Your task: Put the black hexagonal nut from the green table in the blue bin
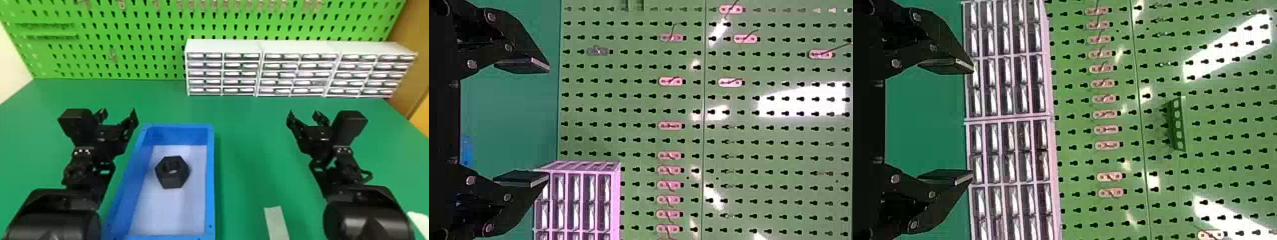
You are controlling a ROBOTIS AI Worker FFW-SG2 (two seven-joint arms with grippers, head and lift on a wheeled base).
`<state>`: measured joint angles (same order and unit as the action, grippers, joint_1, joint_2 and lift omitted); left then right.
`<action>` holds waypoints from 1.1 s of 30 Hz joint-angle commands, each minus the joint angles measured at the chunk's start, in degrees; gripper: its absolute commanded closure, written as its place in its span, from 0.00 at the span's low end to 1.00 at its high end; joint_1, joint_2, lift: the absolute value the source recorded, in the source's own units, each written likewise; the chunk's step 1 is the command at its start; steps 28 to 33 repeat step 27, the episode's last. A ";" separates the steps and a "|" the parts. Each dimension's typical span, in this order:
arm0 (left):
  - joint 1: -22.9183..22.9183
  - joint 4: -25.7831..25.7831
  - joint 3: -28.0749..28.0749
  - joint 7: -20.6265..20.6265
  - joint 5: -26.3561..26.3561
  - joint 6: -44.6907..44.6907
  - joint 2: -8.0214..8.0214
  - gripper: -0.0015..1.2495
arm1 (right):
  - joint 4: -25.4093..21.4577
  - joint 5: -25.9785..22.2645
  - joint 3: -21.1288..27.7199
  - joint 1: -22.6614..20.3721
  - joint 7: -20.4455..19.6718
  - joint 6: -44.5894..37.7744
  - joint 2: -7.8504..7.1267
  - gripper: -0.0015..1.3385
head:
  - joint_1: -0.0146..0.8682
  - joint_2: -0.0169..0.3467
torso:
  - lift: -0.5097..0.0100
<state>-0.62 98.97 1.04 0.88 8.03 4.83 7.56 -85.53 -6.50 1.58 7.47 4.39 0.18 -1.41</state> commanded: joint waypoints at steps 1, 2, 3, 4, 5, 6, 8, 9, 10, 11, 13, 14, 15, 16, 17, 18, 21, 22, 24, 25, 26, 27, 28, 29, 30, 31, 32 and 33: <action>-0.09 -0.01 -0.07 0.00 -0.12 0.00 0.00 0.39 | 0.01 0.00 0.00 0.00 0.00 0.00 0.00 0.38 | 0.79 0.19 | 0.79; -0.09 0.08 -0.07 0.00 -0.12 0.09 0.00 0.39 | 0.01 0.00 0.00 0.00 0.00 0.00 0.00 0.38 | 0.79 0.19 | 0.79; -0.09 -0.01 -0.07 0.00 -0.12 0.00 0.00 0.39 | 0.01 0.00 0.00 0.00 0.00 0.00 0.00 0.38 | 0.79 0.19 | 0.79; -0.09 -0.01 0.02 0.00 -0.12 0.00 0.00 0.39 | 0.01 0.00 0.00 0.00 0.00 0.00 0.00 0.38 | 0.79 0.19 | 0.79; -0.09 -0.01 0.02 0.00 -0.12 0.09 0.00 0.39 | -0.08 0.00 0.00 0.00 0.00 0.00 0.00 0.38 | 0.79 0.19 | 0.79; -0.09 -0.01 0.11 0.00 -0.12 0.09 0.00 0.39 | 0.01 0.00 0.00 0.00 0.00 0.00 0.00 0.38 | 0.79 0.19 | 0.79; -0.18 -0.01 0.11 0.00 -0.12 0.18 0.00 0.39 | 0.01 0.00 0.00 0.00 0.00 0.00 0.00 0.38 | 0.79 0.19 | 0.79; -0.18 0.08 0.02 0.00 -0.12 0.18 0.00 0.39 | 0.01 0.00 0.00 0.00 0.00 -0.09 0.00 0.38 | 0.79 0.19 | 0.79; -0.18 -0.01 0.11 0.00 -0.12 0.18 0.00 0.39 | -0.08 0.00 0.00 0.00 0.00 -0.09 0.00 0.38 | 0.79 0.19 | 0.79; -0.18 -0.01 0.11 0.00 -0.12 0.18 0.00 0.39 | 0.01 0.00 0.09 0.00 0.00 -0.18 0.00 0.38 | 0.79 0.19 | 0.79; -0.18 -0.01 0.11 0.00 -0.12 0.18 0.00 0.39 | 0.01 0.00 0.09 0.00 0.00 -0.26 0.00 0.38 | 0.79 0.19 | 0.79; -0.18 -0.01 0.11 0.00 -0.12 0.18 0.00 0.39 | 0.01 0.00 0.09 0.00 0.00 -0.26 0.00 0.38 | 0.79 0.19 | 0.79; -0.18 -0.01 0.11 0.00 -0.12 0.18 0.00 0.39 | 0.01 0.00 0.09 0.00 0.00 -0.26 0.00 0.38 | 0.79 0.19 | 0.79; -0.26 -0.01 0.11 0.00 -0.12 0.18 0.00 0.39 | 0.01 0.00 0.09 0.00 0.00 -0.35 0.00 0.38 | 0.79 0.19 | 0.79; -0.18 -0.01 0.11 0.00 -0.12 0.27 0.00 0.39 | 0.01 0.00 0.09 0.00 0.00 -0.35 0.00 0.38 | 0.79 0.19 | 0.79; -0.18 0.08 0.11 0.00 -0.12 0.44 0.00 0.39 | 0.01 0.00 0.09 0.00 0.00 -0.44 0.00 0.38 | 0.79 0.19 | 0.79; -0.18 -0.01 0.11 0.00 -0.12 0.53 0.00 0.39 | 0.01 0.00 0.09 0.00 0.00 -0.53 0.00 0.38 | 0.79 0.19 | 0.79; -0.18 -0.01 0.11 0.00 -0.12 0.53 0.00 0.39 | 0.01 0.00 0.00 0.00 0.00 -0.62 0.00 0.38 | 0.79 0.19 | 0.79; -0.18 -0.01 0.11 0.00 -0.12 0.53 0.00 0.39 | 0.01 0.00 0.00 0.00 0.00 -0.62 -0.09 0.38 | 0.79 0.19 | 0.79; -0.18 -0.01 0.11 0.00 -0.12 0.53 0.00 0.39 | 0.01 0.00 -0.09 0.00 0.00 -0.62 -0.09 0.38 | 0.79 0.19 | 0.79; -0.18 -0.01 0.11 0.00 -0.12 0.53 0.00 0.39 | 0.01 0.00 0.00 0.00 0.00 -0.62 -0.18 0.38 | 0.79 0.19 | 0.79; -0.18 0.08 0.11 0.00 -0.12 0.53 0.00 0.39 | 0.01 0.00 0.00 0.00 0.00 -0.62 -0.18 0.38 | 0.79 0.19 | 0.79; -0.18 0.08 0.11 0.00 -0.12 0.53 0.00 0.39 | 0.01 0.00 0.00 0.00 0.00 -0.62 -0.18 0.38 | 0.79 0.19 | 0.79; -0.18 0.08 0.11 0.00 -0.12 0.53 0.00 0.39 | 0.01 0.00 0.00 0.00 0.00 -0.62 -0.18 0.38 | 0.79 0.19 | 0.79; -0.18 0.08 0.11 0.00 -0.12 0.53 0.00 0.39 | 0.01 0.00 0.00 0.00 0.00 -0.62 -0.18 0.38 | 0.79 0.19 | 0.79; -0.18 0.08 0.11 0.00 -0.12 0.53 0.00 0.39 | 0.01 0.00 0.00 0.00 0.00 -0.62 -0.18 0.38 | 0.79 0.19 | 0.79; -0.18 0.08 0.11 0.00 -0.12 0.53 0.00 0.39 | 0.01 0.00 0.00 0.00 0.00 -0.62 -0.18 0.38 | 0.79 0.19 | 0.79; -0.18 0.08 0.11 0.00 -0.12 0.53 0.00 0.39 | 0.01 0.00 0.00 0.00 0.00 -0.62 -0.18 0.38 | 0.79 0.19 | 0.79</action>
